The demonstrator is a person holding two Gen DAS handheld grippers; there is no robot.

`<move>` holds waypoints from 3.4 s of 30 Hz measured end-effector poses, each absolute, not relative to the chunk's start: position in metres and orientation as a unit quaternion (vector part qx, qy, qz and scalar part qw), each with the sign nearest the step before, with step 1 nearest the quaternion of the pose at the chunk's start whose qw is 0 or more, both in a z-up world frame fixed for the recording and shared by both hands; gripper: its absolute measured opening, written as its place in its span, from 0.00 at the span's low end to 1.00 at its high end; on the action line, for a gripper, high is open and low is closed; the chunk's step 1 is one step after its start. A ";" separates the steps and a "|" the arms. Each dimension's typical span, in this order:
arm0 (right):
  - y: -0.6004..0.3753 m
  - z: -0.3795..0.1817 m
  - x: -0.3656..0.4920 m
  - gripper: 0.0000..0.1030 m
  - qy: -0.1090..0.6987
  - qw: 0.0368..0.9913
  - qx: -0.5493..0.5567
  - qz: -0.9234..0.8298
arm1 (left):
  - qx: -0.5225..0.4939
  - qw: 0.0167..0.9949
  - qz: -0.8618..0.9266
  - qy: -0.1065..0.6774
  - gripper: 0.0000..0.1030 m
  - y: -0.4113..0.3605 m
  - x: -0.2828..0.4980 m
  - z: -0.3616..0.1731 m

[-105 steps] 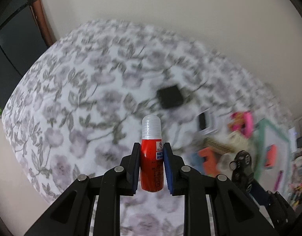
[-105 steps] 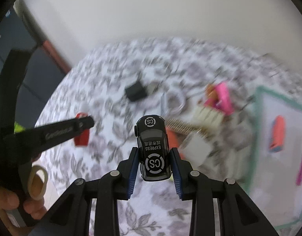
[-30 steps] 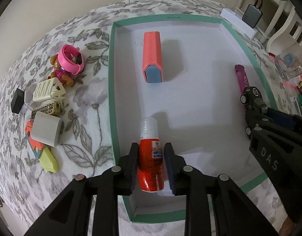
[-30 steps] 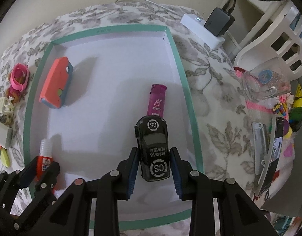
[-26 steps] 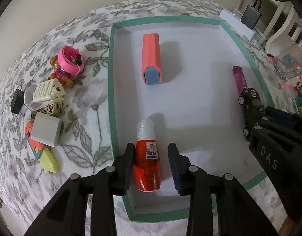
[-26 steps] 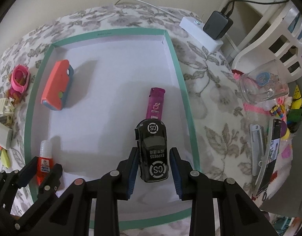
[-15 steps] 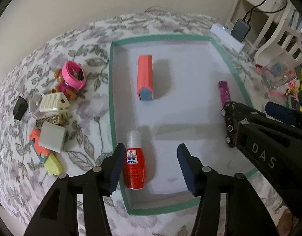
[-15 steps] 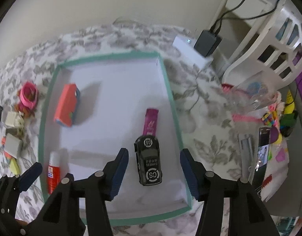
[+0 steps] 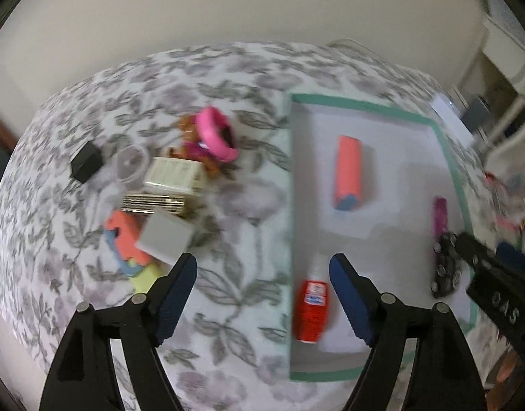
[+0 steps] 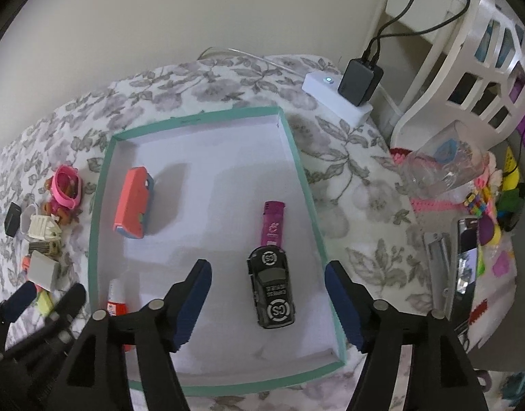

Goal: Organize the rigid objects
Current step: 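Move the right tool to the white plug adapter while the left tool moves to the toy knife, then grasp the white plug adapter with the right tool while the left tool grasps the orange-blue toy knife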

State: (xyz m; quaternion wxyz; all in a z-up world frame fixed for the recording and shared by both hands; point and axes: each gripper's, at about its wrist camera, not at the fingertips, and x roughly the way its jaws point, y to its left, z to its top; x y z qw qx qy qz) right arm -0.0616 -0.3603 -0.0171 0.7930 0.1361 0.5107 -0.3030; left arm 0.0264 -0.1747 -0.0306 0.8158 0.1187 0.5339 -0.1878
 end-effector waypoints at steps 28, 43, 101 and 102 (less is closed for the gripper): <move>-0.276 0.010 -0.025 1.00 0.462 0.854 0.120 -0.205 | -0.040 0.836 -0.058 0.544 1.00 -0.049 0.099 -0.007; -0.202 0.010 0.039 1.00 0.482 0.859 0.094 -0.144 | -0.055 0.830 0.016 0.555 1.00 0.038 0.134 -0.003; -0.191 -0.094 0.082 0.62 0.516 0.780 0.343 -0.087 | -0.046 0.758 0.041 0.649 1.00 0.040 0.154 -0.085; -0.191 -0.093 0.081 0.62 0.517 0.779 0.344 -0.086 | -0.045 0.759 0.040 0.648 1.00 0.038 0.155 -0.085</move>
